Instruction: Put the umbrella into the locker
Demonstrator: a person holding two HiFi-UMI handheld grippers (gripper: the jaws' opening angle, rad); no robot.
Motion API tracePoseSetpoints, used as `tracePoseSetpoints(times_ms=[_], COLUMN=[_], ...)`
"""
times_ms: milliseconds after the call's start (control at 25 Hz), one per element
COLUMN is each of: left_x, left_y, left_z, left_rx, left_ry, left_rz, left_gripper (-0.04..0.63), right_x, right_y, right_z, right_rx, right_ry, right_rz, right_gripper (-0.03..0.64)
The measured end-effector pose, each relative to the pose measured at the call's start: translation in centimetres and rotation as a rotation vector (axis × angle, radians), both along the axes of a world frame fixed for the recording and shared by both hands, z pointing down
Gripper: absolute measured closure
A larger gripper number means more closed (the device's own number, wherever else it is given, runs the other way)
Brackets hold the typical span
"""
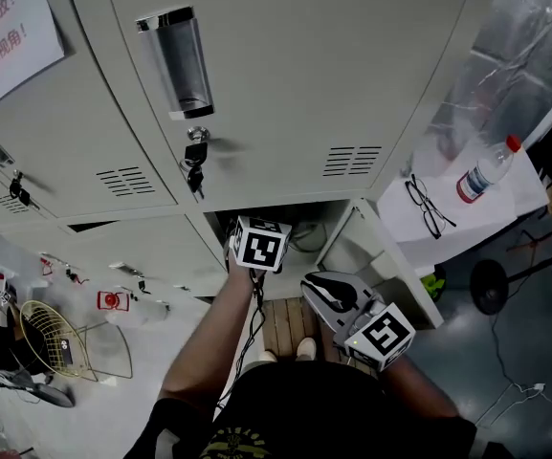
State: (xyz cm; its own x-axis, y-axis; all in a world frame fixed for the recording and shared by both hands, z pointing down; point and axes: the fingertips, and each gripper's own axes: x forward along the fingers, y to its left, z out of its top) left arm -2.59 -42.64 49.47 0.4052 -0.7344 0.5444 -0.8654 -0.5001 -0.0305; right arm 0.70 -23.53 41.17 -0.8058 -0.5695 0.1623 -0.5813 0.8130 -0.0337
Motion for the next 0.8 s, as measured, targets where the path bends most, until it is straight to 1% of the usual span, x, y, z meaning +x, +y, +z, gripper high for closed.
tracePoseSetpoints(times_ms=[120,280,400,480,600,640,800], left_x=[0.2,0.7,0.6,0.3,0.1,0.0,-0.6], left_y=[1.4,3.6,5.2,6.3,8.0,8.5,9.6], left_z=[-0.7,-1.5,-1.9,-1.6,-0.7,-0.4,1.6], left_rx=[0.005,0.000,0.002,-0.017,-0.084,-0.094,-0.114], left_ry=[0.006,0.008,0.008,0.025,0.073,0.079,0.062], left_rz=[0.015,0.059,0.070,0.067,0.057,0.052,0.029], left_gripper=[0.126,0.127,0.127,0.127,0.127,0.127,0.127], right_x=[-0.2,-0.4,-0.6,-0.8,-1.0,-1.1,-1.2], right_y=[0.2,0.5,0.8,1.1,1.4,1.5,1.9], right_z=[-0.1,-0.2,-0.1,-0.2,-0.2,-0.2,0.0], right_rx=[-0.002,-0.008,-0.017,-0.019,-0.017,-0.017,-0.024], right_ry=[-0.007,-0.020,-0.024,-0.026,-0.023,-0.022,-0.025], right_rz=[-0.004,-0.007,-0.010,-0.015,-0.023,-0.023,-0.027], right_gripper=[0.581,0.581,0.581,0.581,0.581,0.581,0.581])
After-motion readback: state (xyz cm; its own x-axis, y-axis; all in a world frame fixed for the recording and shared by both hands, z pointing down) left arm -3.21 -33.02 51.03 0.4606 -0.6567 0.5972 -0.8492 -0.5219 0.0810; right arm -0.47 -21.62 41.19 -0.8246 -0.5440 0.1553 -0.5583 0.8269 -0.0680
